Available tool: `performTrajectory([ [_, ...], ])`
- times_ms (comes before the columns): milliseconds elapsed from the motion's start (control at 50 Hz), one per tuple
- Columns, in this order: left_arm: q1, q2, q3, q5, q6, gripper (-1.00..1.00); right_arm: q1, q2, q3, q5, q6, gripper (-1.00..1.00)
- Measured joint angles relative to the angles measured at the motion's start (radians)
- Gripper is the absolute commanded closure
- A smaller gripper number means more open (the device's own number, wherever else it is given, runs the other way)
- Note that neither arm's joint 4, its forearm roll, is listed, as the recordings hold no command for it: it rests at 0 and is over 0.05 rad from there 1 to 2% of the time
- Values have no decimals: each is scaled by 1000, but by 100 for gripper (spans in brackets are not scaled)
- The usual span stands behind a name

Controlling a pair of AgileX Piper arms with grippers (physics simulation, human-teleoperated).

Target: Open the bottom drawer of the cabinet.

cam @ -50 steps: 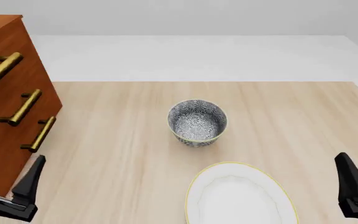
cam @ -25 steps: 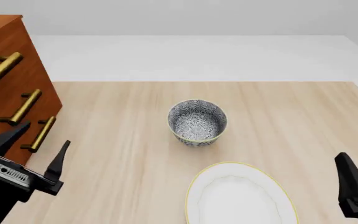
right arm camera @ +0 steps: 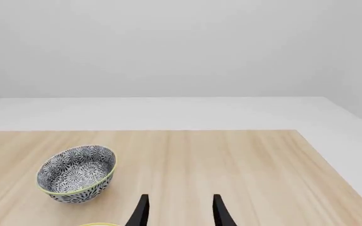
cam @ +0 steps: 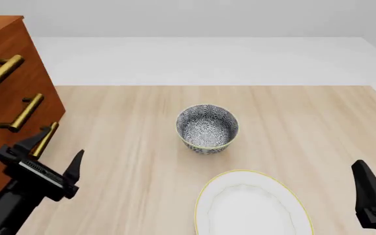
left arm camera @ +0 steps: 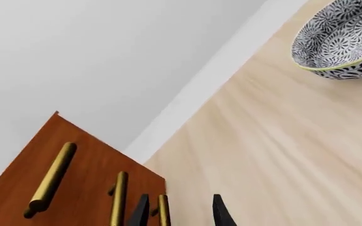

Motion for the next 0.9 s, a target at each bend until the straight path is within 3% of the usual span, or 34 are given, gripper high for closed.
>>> performTrajectory([
  [360,42,87,0,-37,129,-100,0,2,3,-5,0,-100],
  [900,80,181,0,-44,193,-100,1,2,1,-2,0,-100],
])
